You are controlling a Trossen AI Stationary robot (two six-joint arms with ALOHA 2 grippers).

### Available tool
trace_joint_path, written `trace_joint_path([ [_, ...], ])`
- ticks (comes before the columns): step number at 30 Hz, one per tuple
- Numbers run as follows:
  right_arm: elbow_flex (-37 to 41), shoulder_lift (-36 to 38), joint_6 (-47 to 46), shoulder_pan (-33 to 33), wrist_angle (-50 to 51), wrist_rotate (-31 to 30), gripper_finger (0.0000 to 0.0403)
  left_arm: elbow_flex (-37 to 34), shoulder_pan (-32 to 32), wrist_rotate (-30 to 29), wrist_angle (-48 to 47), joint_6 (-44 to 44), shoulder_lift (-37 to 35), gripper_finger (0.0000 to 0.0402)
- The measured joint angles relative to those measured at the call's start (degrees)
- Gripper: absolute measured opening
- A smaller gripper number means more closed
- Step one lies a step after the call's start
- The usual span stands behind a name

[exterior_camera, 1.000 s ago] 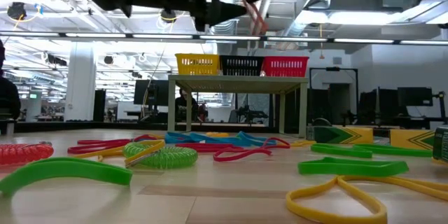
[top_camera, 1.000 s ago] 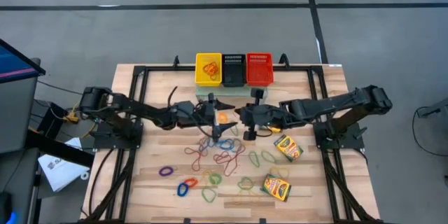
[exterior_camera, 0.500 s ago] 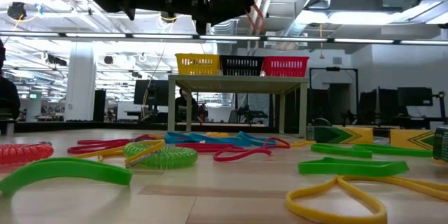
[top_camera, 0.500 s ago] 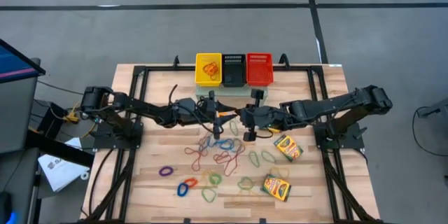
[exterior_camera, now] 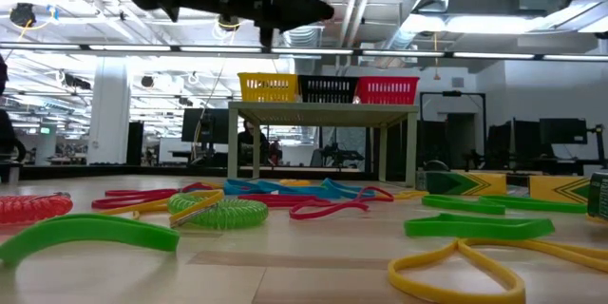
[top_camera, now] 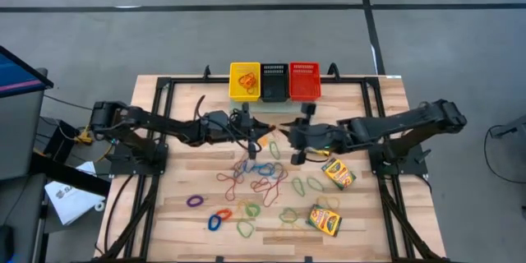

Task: Pick & Place Office Desk Supplies
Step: Put the small orange rubber band into the yellow bin on the shelf, then put the small green rubber band into the yellow bin on the shelf

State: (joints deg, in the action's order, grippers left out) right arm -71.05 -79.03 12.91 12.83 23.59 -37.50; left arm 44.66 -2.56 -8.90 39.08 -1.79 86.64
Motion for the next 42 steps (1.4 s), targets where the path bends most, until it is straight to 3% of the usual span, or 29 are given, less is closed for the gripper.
trace_joint_path([
  [6,0.0,10.0,-1.7,4.1,3.5,-6.6,0.0162,0.0,-4.4,-2.5,-6.3,4.9,-10.3,0.0],
  [12,2.0,18.8,-8.3,6.9,6.0,-6.6,0.0178,0.0,-13.5,-1.3,-8.6,8.9,-16.8,0.0],
  [21,10.4,25.7,-12.6,8.8,6.1,-7.8,0.0156,0.0,-26.5,4.9,-12.7,8.6,-12.1,0.0001],
  [30,13.3,27.8,-16.4,8.9,6.0,-11.4,0.016,0.0,-29.7,4.5,-12.7,7.3,-6.5,0.0005],
  [35,13.4,27.8,-16.1,8.9,6.0,-11.9,0.0192,0.0,-29.7,4.3,-15.3,8.7,-6.5,0.0062],
  [42,13.4,27.8,-16.0,8.9,6.0,-11.9,0.0222,5.9,-29.5,4.3,-33.7,9.1,-7.5,0.02],
])
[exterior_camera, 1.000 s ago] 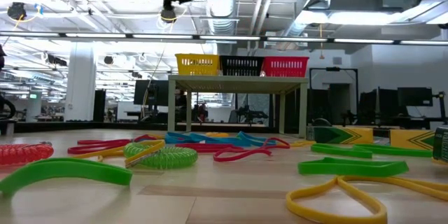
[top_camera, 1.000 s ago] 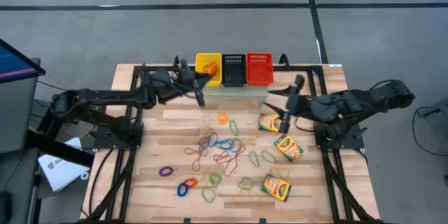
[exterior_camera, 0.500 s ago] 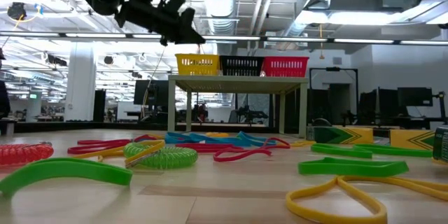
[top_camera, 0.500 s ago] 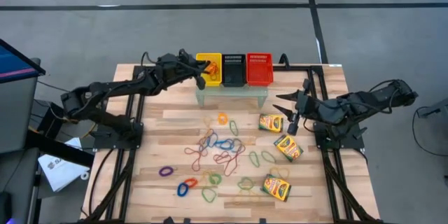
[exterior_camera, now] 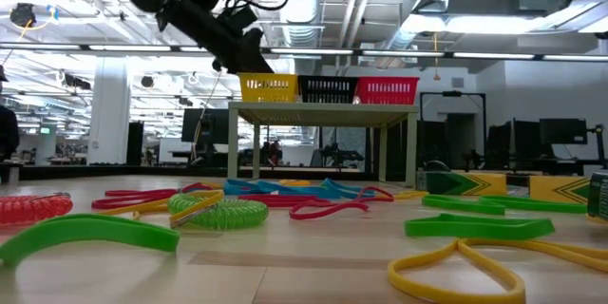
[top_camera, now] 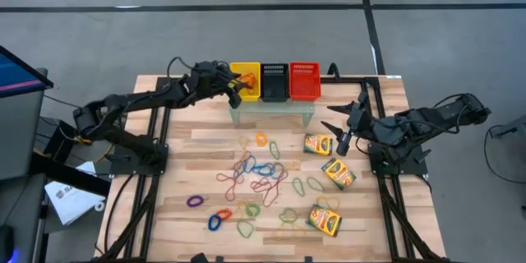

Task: Pick & Place Office Desk Supplies
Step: Put the small green rubber band into the yellow bin on the shelf

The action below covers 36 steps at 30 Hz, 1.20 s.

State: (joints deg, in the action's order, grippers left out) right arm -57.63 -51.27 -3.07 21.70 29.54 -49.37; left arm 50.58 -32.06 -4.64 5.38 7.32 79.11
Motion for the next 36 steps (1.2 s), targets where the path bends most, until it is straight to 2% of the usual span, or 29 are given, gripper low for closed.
trace_joint_path([
  [3,0.0,0.0,-0.1,-0.1,0.0,0.0,0.0223,4.9,1.2,-1.4,-6.6,1.0,0.0,0.0242],
  [6,0.0,-0.1,-0.9,0.0,0.0,0.0,0.0223,10.6,3.4,-5.3,-15.2,1.7,-0.5,0.0264],
  [10,0.0,-0.1,-1.0,0.9,0.0,0.0,0.0223,16.3,7.7,-6.3,-28.6,0.6,-1.9,0.0267],
  [15,0.0,2.0,-1.1,2.7,2.4,-0.9,0.0222,14.5,14.9,-6.4,-35.3,-0.7,-9.4,0.0254],
  [19,0.0,5.9,-4.2,4.4,6.5,-5.0,0.021,8.4,21.8,-6.9,-31.3,-5.8,-17.1,0.0243],
  [24,1.6,9.9,-5.2,5.3,7.3,-5.1,0.0192,-1.1,31.4,-14.2,-21.0,-6.2,-19.5,0.0246],
  [27,3.9,11.3,-7.2,5.3,7.2,-5.1,0.0186,-4.5,34.6,-15.2,-16.7,-8.2,-17.2,0.0259],
  [31,8.2,12.9,-10.9,5.3,7.4,-4.9,0.0185,-6.6,35.9,-16.7,-13.2,-11.6,-11.2,0.0266],
  [36,12.9,15.4,-14.9,5.3,6.6,-4.9,0.0184,-6.6,35.5,-17.0,-4.3,-8.7,-1.9,0.0262],
])
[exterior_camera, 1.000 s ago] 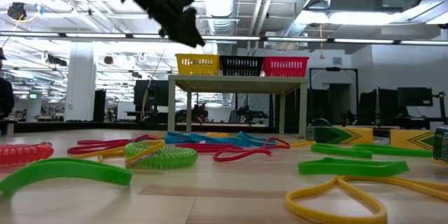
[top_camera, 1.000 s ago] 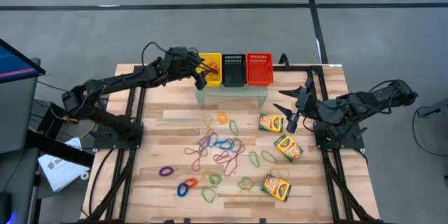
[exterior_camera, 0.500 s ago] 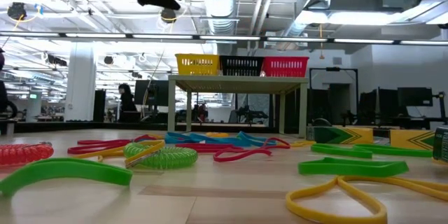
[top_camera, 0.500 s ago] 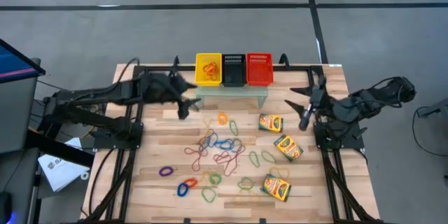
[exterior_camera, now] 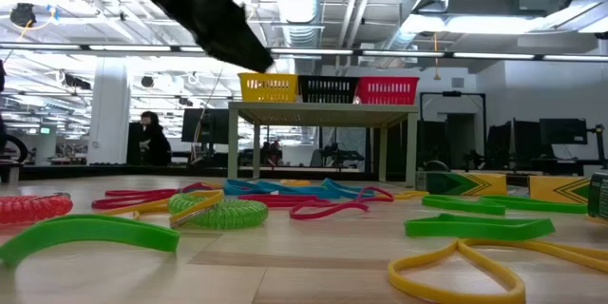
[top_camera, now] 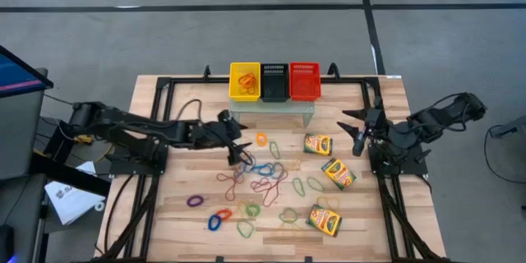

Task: Pick & Place Office Desk Supplies
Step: Put the small green rubber band into the yellow bin on the shelf

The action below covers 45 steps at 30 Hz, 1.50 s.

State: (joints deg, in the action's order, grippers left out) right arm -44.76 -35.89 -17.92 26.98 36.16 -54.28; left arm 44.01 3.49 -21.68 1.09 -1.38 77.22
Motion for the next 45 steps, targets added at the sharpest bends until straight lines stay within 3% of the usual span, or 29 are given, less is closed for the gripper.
trace_joint_path([
  [4,2.8,1.1,-0.2,0.0,-2.9,0.3,0.0182,1.7,-1.3,1.6,4.4,1.5,6.5,0.0262],
  [10,4.6,1.5,-0.1,0.2,-4.9,0.4,0.0182,7.9,-3.3,2.9,2.3,3.6,16.2,0.0261],
  [14,4.9,1.4,-0.4,1.3,-5.5,0.4,0.0182,12.1,-4.8,2.6,-4.5,3.7,21.0,0.0261],
  [20,4.9,1.5,-1.2,2.9,-5.4,0.3,0.0182,12.9,-5.6,3.2,-6.0,2.5,24.8,0.0261],
  [28,4.9,1.4,-1.2,3.0,-5.3,0.3,0.0182,12.8,-5.1,6.6,-11.1,-0.8,24.6,0.0261],
  [34,4.9,1.4,-1.2,3.0,-4.9,0.2,0.0182,12.9,-3.1,-0.3,-19.8,-9.2,19.3,0.0261],
  [42,4.9,1.4,-1.2,3.0,-4.8,0.3,0.0182,12.8,-4.8,2.2,-24.0,-24.2,19.0,0.0261],
  [45,4.9,1.4,-1.2,3.0,-4.8,0.3,0.0182,12.8,-4.3,0.6,-24.3,-27.0,19.7,0.0261],
])
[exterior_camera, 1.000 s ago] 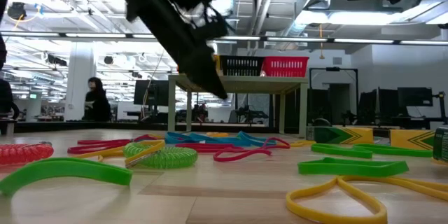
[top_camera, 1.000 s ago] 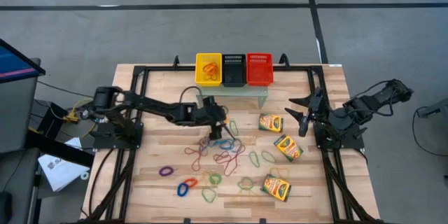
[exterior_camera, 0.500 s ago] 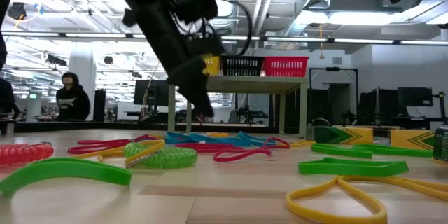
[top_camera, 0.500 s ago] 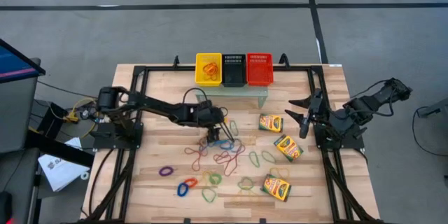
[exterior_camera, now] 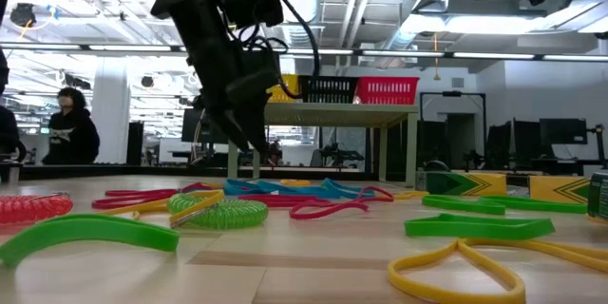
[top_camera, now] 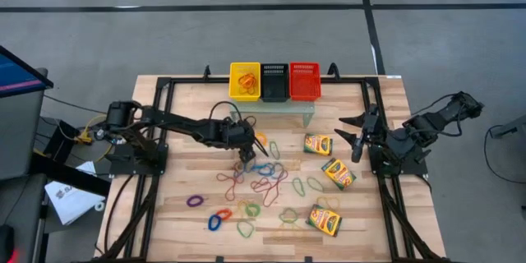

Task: Pick & Place Office Desk Supplies
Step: Put the small green rubber band into the yellow bin on the shelf

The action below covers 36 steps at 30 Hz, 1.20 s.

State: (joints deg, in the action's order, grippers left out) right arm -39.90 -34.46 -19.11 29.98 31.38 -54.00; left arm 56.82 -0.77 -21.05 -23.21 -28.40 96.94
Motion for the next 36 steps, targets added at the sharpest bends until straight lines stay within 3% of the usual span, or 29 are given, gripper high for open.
trace_joint_path([
  [14,0.0,0.0,0.0,0.0,1.4,0.1,0.0182,-0.1,4.1,-0.1,-2.1,-6.3,4.2,0.0261],
  [20,0.0,0.0,0.0,0.0,1.6,0.1,0.0182,0.0,12.6,-2.8,4.5,4.2,-1.6,0.0261],
  [24,0.0,0.0,-1.7,0.0,1.6,0.5,0.0182,0.0,16.7,6.1,15.0,10.3,-1.9,0.0261],
  [26,0.0,-0.1,-3.7,0.0,1.6,2.8,0.0182,0.0,17.7,7.5,15.0,9.7,-1.9,0.0261],
  [30,-0.1,-4.6,-3.6,0.0,1.4,5.0,0.0181,0.0,18.1,4.6,14.3,10.0,-1.9,0.0261],
  [36,0.0,-17.0,1.1,-2.2,-3.4,7.9,0.0167,0.0,18.4,4.4,14.1,10.0,-2.9,0.0261],
])
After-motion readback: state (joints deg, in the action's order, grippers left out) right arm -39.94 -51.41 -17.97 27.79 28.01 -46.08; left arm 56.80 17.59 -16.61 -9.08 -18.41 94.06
